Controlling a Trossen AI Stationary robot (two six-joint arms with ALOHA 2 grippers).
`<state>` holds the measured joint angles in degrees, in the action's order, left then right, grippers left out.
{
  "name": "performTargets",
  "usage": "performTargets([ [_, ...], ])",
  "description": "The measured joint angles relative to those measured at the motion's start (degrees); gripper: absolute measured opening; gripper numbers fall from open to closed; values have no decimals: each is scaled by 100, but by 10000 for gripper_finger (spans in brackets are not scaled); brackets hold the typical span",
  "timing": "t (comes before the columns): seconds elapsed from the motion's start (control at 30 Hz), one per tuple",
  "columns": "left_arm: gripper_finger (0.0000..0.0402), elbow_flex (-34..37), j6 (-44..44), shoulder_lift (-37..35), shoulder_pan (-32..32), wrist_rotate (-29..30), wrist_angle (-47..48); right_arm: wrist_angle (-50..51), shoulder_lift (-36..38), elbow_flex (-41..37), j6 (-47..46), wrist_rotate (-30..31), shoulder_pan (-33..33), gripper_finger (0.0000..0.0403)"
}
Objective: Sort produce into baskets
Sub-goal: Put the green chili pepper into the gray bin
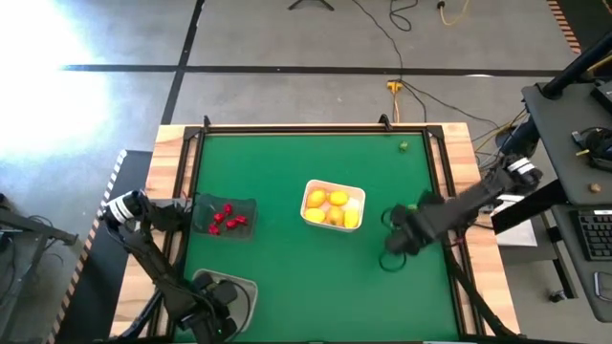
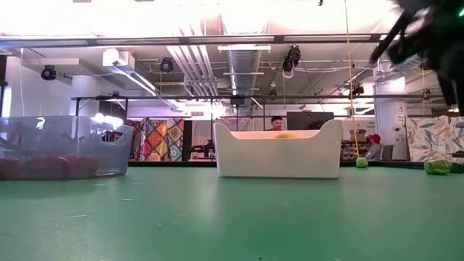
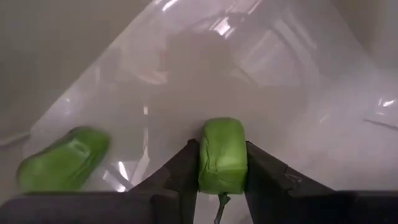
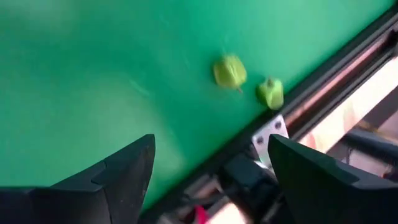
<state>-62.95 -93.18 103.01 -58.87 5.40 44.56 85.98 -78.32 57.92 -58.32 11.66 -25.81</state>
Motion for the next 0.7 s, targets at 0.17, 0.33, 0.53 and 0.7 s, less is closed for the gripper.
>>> performTargets([
  [0.17,136,70,10,-256,-11,147,512,-137,247,-675,1674,-695,1717,304],
  [0.33,182,269,-435,-775,-27,438,940,-713,59,-936,3344,-676,2947,304],
  [0.53,220,188,-652,-1249,-33,881,783,-1436,-72,-1040,4681,-669,3478,303],
  [0.7,230,-257,250,-1576,-17,2756,746,-1526,-352,-1063,5292,-665,3602,292],
])
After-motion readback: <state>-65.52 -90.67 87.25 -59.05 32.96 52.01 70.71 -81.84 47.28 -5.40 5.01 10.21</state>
